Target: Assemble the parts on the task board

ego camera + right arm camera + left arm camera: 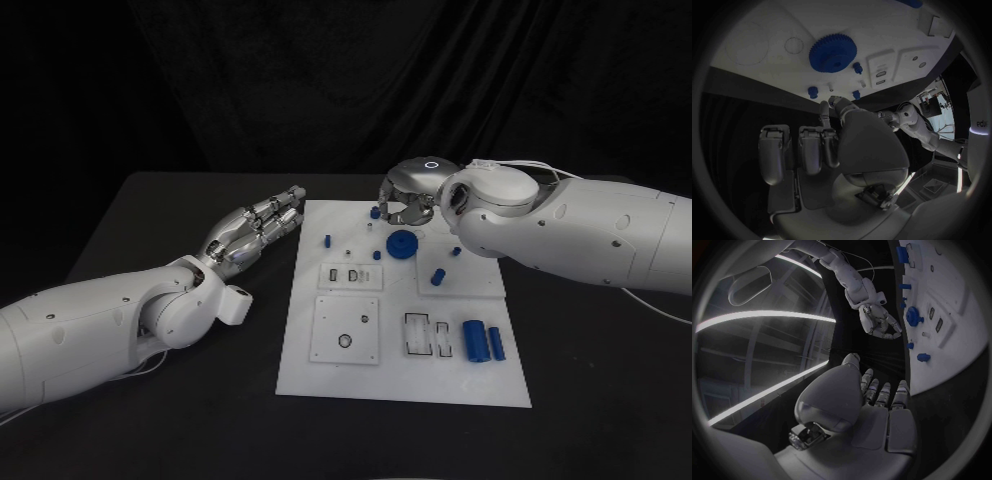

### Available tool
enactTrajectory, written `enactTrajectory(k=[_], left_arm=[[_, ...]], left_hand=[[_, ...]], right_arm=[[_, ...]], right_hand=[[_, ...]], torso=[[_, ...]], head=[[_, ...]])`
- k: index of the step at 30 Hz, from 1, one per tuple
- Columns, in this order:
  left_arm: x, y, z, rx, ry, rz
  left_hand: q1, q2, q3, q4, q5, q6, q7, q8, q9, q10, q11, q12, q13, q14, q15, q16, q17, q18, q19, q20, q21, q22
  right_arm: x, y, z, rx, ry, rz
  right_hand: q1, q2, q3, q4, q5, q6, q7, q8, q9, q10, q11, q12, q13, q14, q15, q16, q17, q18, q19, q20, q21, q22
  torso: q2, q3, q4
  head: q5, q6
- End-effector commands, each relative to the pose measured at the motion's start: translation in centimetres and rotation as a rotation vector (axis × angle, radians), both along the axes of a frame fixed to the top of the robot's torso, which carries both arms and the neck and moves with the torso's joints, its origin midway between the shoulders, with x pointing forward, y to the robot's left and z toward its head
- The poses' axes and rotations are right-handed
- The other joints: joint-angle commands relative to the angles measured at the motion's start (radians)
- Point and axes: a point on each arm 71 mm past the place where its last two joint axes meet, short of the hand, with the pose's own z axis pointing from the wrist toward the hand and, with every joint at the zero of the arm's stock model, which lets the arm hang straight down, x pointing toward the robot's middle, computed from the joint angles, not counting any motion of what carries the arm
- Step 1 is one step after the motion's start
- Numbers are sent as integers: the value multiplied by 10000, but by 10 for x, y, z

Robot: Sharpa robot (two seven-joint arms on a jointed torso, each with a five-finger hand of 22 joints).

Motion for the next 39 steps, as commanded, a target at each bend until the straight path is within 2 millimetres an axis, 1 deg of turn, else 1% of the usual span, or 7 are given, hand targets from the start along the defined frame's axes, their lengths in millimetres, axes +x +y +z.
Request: enactTrajectory(k=[1, 5, 8, 10, 16, 26, 39], left_arm=[[-1, 0, 2, -256, -309, -119], [-1, 0, 2, -256, -307, -121], [-1, 0, 2, -253, -305, -113], [-1, 1, 2, -250, -306, -106], [-1, 2, 2, -241, -300, -85], [-2, 5, 2, -227, -295, -46], [-1, 6, 2, -191, -258, -29]], left_hand=[[61, -28, 55, -12, 30, -56, 42, 48, -4, 13, 83, 9, 11, 6, 61, -31, -9, 100, -9, 82, 60, 16], [61, -28, 55, -12, 30, -56, 42, 48, -4, 13, 83, 9, 11, 6, 61, -31, -9, 100, -9, 82, 60, 16], [60, -30, 58, -12, 30, -57, 43, 49, -4, 15, 85, 15, 12, 8, 66, -30, -9, 100, -5, 86, 63, 18], [60, -30, 58, -12, 30, -57, 43, 49, -4, 15, 85, 15, 12, 8, 66, -30, -9, 100, -5, 86, 63, 18], [60, -30, 58, -12, 30, -57, 43, 49, -4, 15, 85, 15, 12, 8, 66, -30, -9, 100, -5, 86, 63, 18], [60, -31, 63, -13, 31, -63, 45, 48, -4, 15, 87, 15, 12, 10, 73, -28, -7, 100, -1, 91, 67, 20], [60, -32, 67, -13, 32, -73, 47, 47, -5, 14, 91, 12, 11, 10, 79, -28, -8, 100, -4, 98, 65, 18]], right_arm=[[0, -2, -2, -116, 60, -30], [0, -7, -3, -162, 117, -124], [-1, -13, -5, -217, 234, -211], [-3, -15, -6, -235, 297, -234], [-12, -24, -14, -332, 640, -340], [-19, -38, -22, -380, 914, -597], [-26, -40, -26, -314, 1014, -523]], right_hand=[[-62, -55, 126, 25, 31, -260, 54, -365, -227, 1058, 38, 26, 2635, 1057, 13, 29, 2634, -181, 883, 4, 14, 2555], [-130, -124, 216, 68, 33, -493, 83, -764, -569, 1058, 63, 26, 2635, 1057, 46, 29, 2634, -176, 871, 39, -2, 2549], [-311, -263, 237, 198, 31, -876, 148, -1248, -989, 1058, 108, 26, 2635, 1057, 93, 29, 2634, -172, 860, 76, -17, 2543], [-375, -311, 228, 251, 27, -984, 173, -1325, -1126, 1058, 124, 26, 2635, 1057, 109, 29, 2634, -170, 857, 89, -21, 2541], [-552, -406, 166, 404, 17, -1120, 277, -1328, -1443, 1058, 198, 26, 2635, 1057, 161, 29, 2634, -171, 859, 129, -19, 2542], [-648, -451, 111, 494, 16, -1052, 374, -1295, -1619, 1058, 279, 26, 2635, 1057, 224, 29, 2634, -164, 844, 179, -42, 2533], [-841, -536, -27, 673, 14, -1028, 416, -1319, -1849, 1058, 328, 26, 2635, 1057, 274, 29, 2634, -168, 856, 237, -27, 2538]], torso=[[2, 3, 1], [0, -3, -16], [-1, 0, -16], [-5, 5, -23], [-5, 14, -35], [-11, 21, -58], [-4, 5, -21]], head=[[12, -6], [47, -9], [49, -11], [58, -31], [113, -68], [181, -110], [127, -146]])
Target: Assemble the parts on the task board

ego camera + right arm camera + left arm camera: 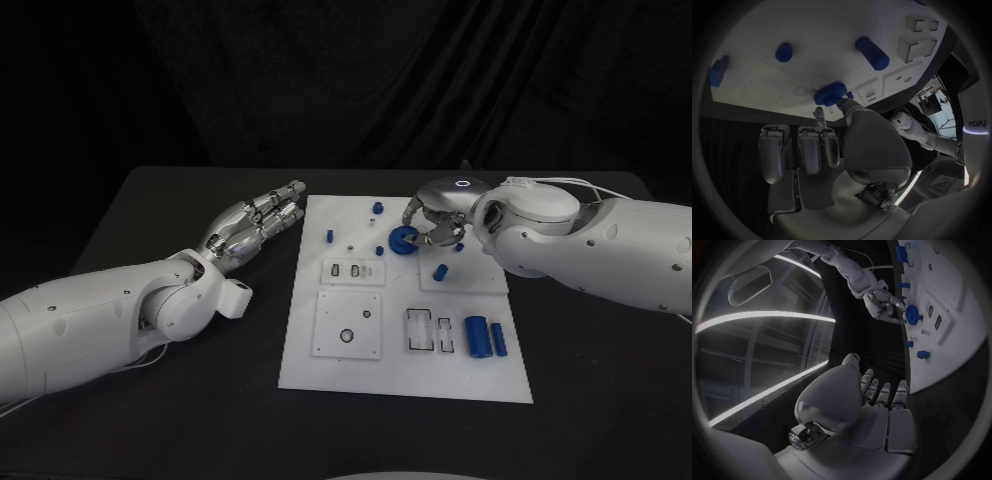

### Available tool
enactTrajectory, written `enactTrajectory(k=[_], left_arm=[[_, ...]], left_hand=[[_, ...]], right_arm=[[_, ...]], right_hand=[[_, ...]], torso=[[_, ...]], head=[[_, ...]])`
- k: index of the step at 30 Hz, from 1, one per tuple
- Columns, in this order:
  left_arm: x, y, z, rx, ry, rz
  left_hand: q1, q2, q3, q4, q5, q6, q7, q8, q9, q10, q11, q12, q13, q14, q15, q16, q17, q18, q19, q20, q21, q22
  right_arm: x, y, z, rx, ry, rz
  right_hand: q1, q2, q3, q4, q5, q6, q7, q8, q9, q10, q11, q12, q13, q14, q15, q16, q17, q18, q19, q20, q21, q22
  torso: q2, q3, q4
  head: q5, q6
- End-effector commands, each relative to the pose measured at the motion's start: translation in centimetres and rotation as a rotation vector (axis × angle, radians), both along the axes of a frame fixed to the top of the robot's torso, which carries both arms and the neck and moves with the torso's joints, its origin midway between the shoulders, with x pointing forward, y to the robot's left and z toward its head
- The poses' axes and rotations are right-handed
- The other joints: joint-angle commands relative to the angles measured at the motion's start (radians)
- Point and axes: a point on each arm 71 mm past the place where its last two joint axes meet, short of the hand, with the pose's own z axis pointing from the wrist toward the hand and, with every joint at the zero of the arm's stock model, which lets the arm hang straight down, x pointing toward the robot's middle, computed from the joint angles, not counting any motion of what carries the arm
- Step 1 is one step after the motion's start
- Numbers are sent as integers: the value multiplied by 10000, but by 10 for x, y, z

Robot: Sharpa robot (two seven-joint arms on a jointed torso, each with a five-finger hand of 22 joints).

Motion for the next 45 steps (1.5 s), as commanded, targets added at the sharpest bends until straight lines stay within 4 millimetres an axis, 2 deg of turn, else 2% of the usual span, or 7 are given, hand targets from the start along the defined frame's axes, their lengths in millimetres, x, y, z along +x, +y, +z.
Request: enactTrajectory(k=[1, 8, 12, 17, 27, 45], left_arm=[[-1, -1, 2, -229, -256, -144], [-1, -1, 2, -220, -239, -150], [-1, -1, 2, -218, -229, -159], [-1, -1, 1, -215, -219, -168], [-1, -1, 1, -209, -195, -188], [0, -3, 1, -206, -147, -247]], left_hand=[[60, -32, 68, -12, 32, -37, 11, 47, -5, -13, 65, 12, 11, 10, 80, -28, -15, 101, -3, 98, 65, 12], [60, -32, 68, -12, 32, -37, 11, 47, -5, -13, 65, 12, 11, 10, 80, -28, -15, 101, -3, 98, 65, 12], [57, -31, 74, -11, 24, -60, 16, 43, -8, -17, 76, 4, 10, 7, 88, -30, -16, 101, -3, 108, 65, 12], [57, -31, 74, -11, 24, -60, 16, 43, -8, -17, 76, 4, 10, 7, 88, -30, -16, 101, -3, 108, 65, 12], [55, -30, 78, -9, 15, -72, 22, 40, -9, -17, 85, 5, 10, 7, 93, -30, -16, 100, -2, 115, 66, 12], [51, -29, 83, -7, 10, -78, 32, 39, -10, -18, 98, 2, 10, 9, 102, -29, -15, 99, 1, 125, 68, 13]], right_arm=[[-1, -1, -2, -108, 35, -173], [-2, -1, -2, -25, -18, -134], [-2, -1, -2, 30, -61, -111], [-2, 0, -2, 0, -23, -113], [0, 1, -4, -119, 63, -198], [0, 6, -6, -459, 35, -69]], right_hand=[[-133, -7, -35, 105, 18, -37, 26, -25, -69, 1025, 81, 27, 2628, 1066, 74, 29, 2635, -168, 894, 63, -23, 2543], [-258, -62, -178, 298, 24, -228, 48, -32, -286, 1025, 105, 27, 2628, 1066, 97, 29, 2635, -164, 887, 92, -36, 2538], [-264, -118, -307, 456, 32, -552, 48, -36, -513, 1025, 112, 27, 2628, 1066, 107, 29, 2635, -163, 884, 108, -40, 2536], [-231, -141, -343, 487, 34, -664, 30, -36, -585, 1025, 103, 27, 2628, 1066, 102, 29, 2635, -162, 882, 107, -44, 2535], [17, -191, -374, 434, 43, -813, -20, -5, -723, 1025, 65, 27, 2628, 1066, 75, 29, 2635, -148, 851, 91, -91, 2517], [386, -181, -342, 263, 36, -598, -111, 95, -769, 1025, -11, 27, 2628, 1066, 14, 29, 2635, -145, 845, 40, -100, 2514]], torso=[[3, -9, 12], [4, -11, 8], [3, -12, 12], [0, -12, 9], [4, -13, 11], [4, -16, 17]], head=[[-16, -6], [-7, -16], [-12, -28], [-17, -37], [-18, -50], [-32, -87]])
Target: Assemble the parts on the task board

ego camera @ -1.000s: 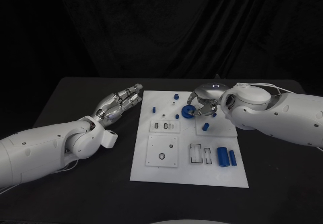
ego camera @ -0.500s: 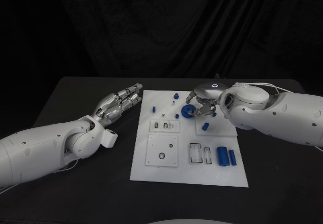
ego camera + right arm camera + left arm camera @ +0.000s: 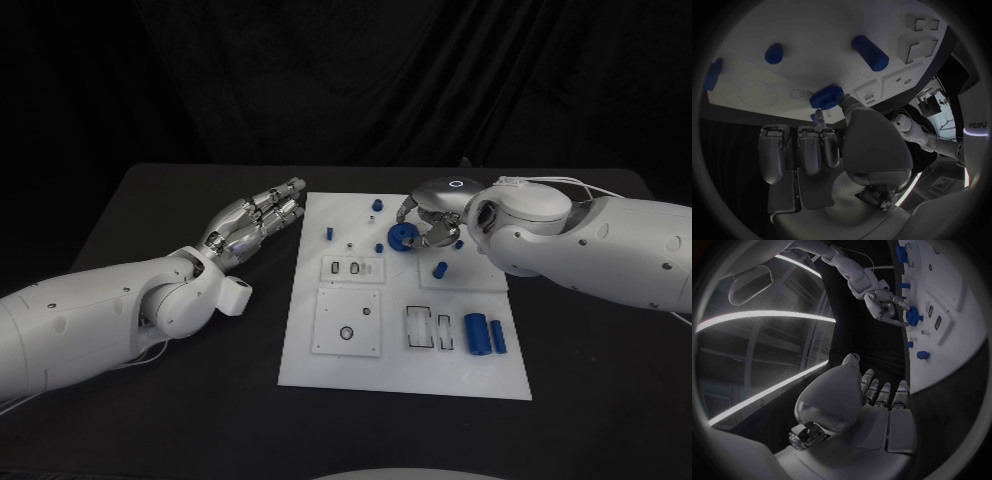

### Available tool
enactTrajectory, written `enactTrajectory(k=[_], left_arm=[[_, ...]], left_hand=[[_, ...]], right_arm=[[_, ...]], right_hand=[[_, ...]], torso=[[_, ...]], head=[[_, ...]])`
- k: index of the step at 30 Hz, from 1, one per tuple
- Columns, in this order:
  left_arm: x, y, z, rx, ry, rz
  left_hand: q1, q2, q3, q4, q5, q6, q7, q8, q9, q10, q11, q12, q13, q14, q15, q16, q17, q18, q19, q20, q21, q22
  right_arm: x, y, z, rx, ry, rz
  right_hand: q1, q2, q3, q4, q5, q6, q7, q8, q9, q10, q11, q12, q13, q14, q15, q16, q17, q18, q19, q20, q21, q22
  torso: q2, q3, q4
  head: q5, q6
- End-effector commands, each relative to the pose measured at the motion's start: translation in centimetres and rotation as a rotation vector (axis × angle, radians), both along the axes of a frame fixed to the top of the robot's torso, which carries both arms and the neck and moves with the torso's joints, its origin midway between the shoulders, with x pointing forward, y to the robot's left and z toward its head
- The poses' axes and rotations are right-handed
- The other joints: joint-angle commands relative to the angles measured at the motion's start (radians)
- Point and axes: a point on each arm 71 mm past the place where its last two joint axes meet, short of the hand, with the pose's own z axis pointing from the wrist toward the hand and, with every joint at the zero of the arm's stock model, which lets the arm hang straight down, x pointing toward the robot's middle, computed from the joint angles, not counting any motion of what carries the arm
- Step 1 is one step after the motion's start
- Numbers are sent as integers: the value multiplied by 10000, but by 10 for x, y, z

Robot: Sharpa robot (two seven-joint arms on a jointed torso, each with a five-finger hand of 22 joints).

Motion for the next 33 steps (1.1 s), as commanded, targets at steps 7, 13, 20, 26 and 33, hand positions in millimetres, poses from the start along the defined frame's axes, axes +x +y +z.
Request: enactTrajectory(k=[7, 13, 20, 26, 33], left_arm=[[-1, -2, 1, -177, -131, -202], [-1, -2, 1, -173, -118, -213], [-1, -3, 1, -170, -110, -220], [-1, -3, 0, -174, -103, -240], [-1, -3, 0, -169, -102, -231]], left_hand=[[45, -29, 60, 23, -2, -42, 9, 40, -9, 26, 81, 4, 10, -30, 78, -30, -10, 98, 3, 66, 70, 16], [42, -28, 61, 25, -5, -38, 16, 41, -8, 25, 88, 1, 10, -28, 83, -29, -10, 98, 6, 71, 73, 17], [42, -28, 61, 25, -5, -38, 16, 41, -8, 25, 88, 1, 10, -28, 83, -29, -10, 98, 6, 71, 73, 17], [42, -28, 61, 25, -5, -38, 16, 41, -8, 25, 88, 1, 10, -28, 83, -29, -10, 98, 6, 71, 73, 17], [42, -28, 61, 25, -5, -38, 16, 41, -8, 25, 88, 1, 10, -28, 83, -29, -10, 98, 6, 71, 73, 17]], right_arm=[[1, 0, -3, -401, -35, -87], [1, 1, -3, -432, -21, -79], [3, 2, -4, -424, -44, -102], [4, 2, -5, -357, -122, -155], [4, 1, -3, -147, -342, -166]], right_hand=[[109, -24, -46, -47, 36, 203, -44, 99, 27, 1060, -70, 27, 2632, 1037, -34, 29, 2634, -149, 813, -12, -47, 2510], [345, 113, 31, -164, 37, 837, -132, 402, 257, 1060, -144, 27, 2632, 1037, -100, 29, 2634, -147, 811, -72, -52, 2509], [620, 249, 142, -488, 29, 1376, -344, 719, 720, 1060, -319, 27, 2632, 1037, -244, 29, 2634, -145, 806, -201, -59, 2506], [757, 348, 195, -693, 24, 1607, -465, 899, 1038, 1060, -419, 27, 2632, 1037, -335, 29, 2634, -149, 814, -288, -48, 2511], [829, 466, 206, -924, 15, 1946, -536, 1207, 1501, 1060, -500, 27, 2632, 1037, -432, 29, 2634, -151, 818, -392, -43, 2513]], torso=[[3, 2, 4], [-2, -1, -1], [-1, -3, -4], [2, -1, 10], [1, 1, 2]], head=[[-4, -29], [0, -41], [5, -56], [0, -74], [13, -94]])
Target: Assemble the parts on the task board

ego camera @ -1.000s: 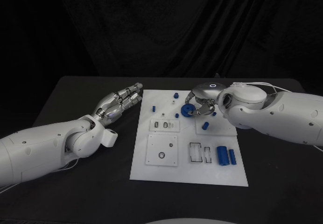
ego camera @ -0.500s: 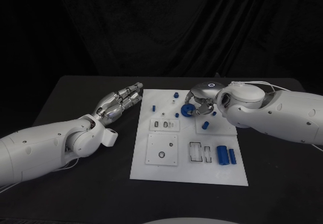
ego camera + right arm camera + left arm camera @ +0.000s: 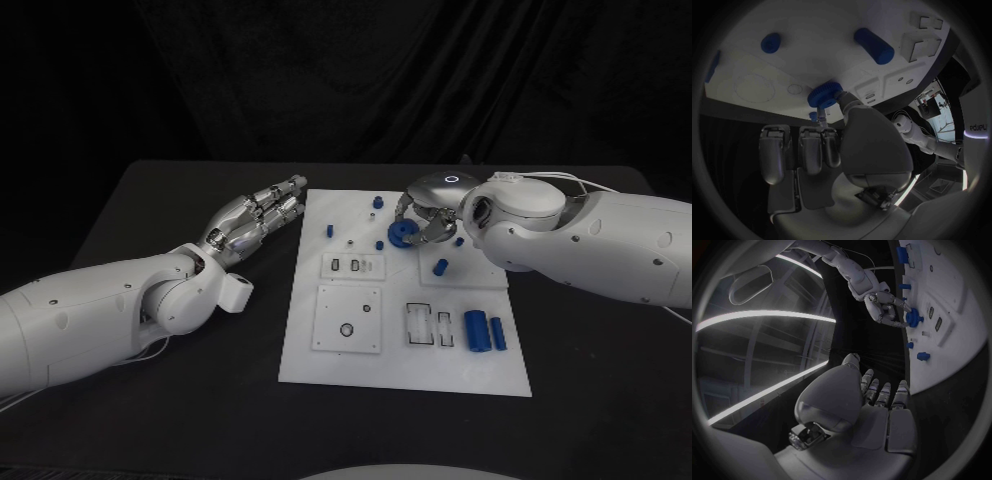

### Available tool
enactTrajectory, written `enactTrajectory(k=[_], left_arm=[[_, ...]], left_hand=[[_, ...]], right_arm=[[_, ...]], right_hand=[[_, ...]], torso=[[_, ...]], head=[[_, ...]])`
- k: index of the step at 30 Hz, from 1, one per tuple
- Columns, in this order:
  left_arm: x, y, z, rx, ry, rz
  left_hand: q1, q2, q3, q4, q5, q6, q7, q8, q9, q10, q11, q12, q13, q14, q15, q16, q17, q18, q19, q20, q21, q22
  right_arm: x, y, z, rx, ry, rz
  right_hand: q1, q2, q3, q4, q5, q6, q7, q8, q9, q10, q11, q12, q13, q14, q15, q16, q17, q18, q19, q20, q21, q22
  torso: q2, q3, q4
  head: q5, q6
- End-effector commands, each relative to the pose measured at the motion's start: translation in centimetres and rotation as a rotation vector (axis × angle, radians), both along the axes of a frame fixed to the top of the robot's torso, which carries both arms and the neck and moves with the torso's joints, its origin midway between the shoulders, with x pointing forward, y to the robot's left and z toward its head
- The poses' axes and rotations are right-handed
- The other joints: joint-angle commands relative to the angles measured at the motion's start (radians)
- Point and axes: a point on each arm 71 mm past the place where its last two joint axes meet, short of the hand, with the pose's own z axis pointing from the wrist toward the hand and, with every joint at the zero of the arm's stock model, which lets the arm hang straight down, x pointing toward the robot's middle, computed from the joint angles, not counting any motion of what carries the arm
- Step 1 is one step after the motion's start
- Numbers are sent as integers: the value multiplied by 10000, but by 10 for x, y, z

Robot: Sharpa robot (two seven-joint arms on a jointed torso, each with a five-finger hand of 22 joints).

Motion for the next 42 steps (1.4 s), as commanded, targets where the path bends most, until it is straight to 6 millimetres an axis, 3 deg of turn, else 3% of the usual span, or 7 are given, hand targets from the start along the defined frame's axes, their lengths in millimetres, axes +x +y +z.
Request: enactTrajectory(k=[1, 9, 25, 29, 42], left_arm=[[-1, -1, 1, -145, -117, -153], [-1, -1, 1, -146, -113, -153], [-2, 0, 1, -136, -104, -134], [-2, 0, 1, -139, -107, -138], [-1, -3, 0, -153, -125, -175]], left_hand=[[42, -28, 62, 24, -5, -38, 16, 41, -8, -9, 55, 2, 10, 10, 47, -29, -16, 98, 7, 72, 35, 11], [34, -25, 68, 27, -13, -47, 31, 40, -9, -10, 70, -1, 10, 13, 63, -27, -14, 98, 12, 90, 39, 13], [34, -25, 68, 27, -13, -47, 31, 40, -9, -10, 70, -1, 10, 13, 63, -27, -14, 98, 12, 90, 39, 13], [26, -25, 75, 28, -22, -41, 39, 43, -7, -5, 84, 11, 12, 12, 75, -27, -15, 99, 12, 107, 39, 13], [22, -26, 77, 28, -20, -46, 42, 43, -8, -8, 90, 2, 11, 12, 78, -28, -15, 99, 10, 113, 37, 12]], right_arm=[[1, -6, -3, 1, -177, -271], [1, -9, 2, 493, -653, 18], [6, -10, 16, 1110, -1136, -101], [7, -7, 18, 1276, -1111, -106], [14, 4, 21, 3096, -254, -212]], right_hand=[[68, 116, -2, -83, 24, 453, -324, 274, 786, 1058, -65, 26, 2634, 1047, -102, 29, 2634, -154, 843, -88, -33, 2521], [-137, 102, -113, -68, 23, 728, -352, 492, 1096, 1058, -59, 26, 2634, 1047, -145, 29, 2634, -188, 923, -130, 86, 2566], [-256, 85, -138, -3, 41, 694, -322, 422, 1108, 1058, -60, 26, 2634, 1047, -159, 29, 2634, -203, 959, -150, 139, 2586], [-262, 90, -135, 2, 43, 692, -314, 415, 1106, 1058, -60, 26, 2634, 1047, -158, 29, 2634, -205, 962, -150, 144, 2587], [-264, 157, -91, 22, 50, 758, -268, 402, 1111, 1058, -38, 26, 2634, 1047, -135, 29, 2634, -206, 966, -144, 149, 2590]], torso=[[1, 2, -5], [3, 2, -15], [2, -1, 4], [-1, -6, -17], [-1, -6, 16]], head=[[22, -6], [80, -8], [160, 13], [183, 18], [14, 66]])
